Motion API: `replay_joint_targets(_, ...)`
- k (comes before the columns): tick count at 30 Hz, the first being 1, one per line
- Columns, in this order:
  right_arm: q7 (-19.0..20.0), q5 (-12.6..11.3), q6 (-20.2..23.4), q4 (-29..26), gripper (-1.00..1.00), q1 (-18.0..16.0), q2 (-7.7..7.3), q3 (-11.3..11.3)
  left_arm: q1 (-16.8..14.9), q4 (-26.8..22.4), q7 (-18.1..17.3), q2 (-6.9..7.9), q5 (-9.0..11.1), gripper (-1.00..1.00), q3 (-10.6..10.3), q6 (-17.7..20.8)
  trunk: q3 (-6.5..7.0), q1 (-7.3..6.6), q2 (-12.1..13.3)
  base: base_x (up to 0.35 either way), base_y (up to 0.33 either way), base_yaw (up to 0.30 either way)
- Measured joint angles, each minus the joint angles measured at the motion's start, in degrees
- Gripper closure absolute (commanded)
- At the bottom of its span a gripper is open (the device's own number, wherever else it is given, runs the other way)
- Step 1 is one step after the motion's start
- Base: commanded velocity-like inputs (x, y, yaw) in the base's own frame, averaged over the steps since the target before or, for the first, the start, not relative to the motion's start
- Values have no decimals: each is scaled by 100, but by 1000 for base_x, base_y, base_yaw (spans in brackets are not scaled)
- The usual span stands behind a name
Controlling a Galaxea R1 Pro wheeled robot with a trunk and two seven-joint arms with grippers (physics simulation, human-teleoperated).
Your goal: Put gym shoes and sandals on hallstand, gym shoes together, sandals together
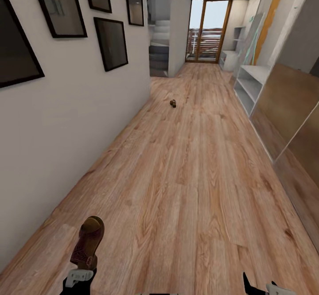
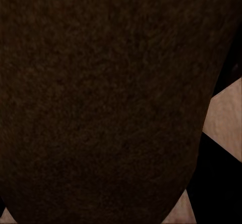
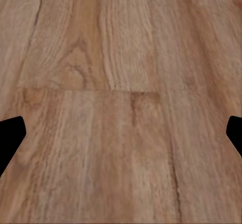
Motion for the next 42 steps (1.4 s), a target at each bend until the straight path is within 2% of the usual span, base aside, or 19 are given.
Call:
replay_joint_targets(28,17,-1,0,-7,-100,1,2,1,-1,2,3,0,9,100,9,0,2,0,0,339,2,-18)
replay_joint_targets(42,18,0,0,-5,-100,0,2,1,4,0,4,0,12,100,10,-1,16,0,0,332,120,-88)
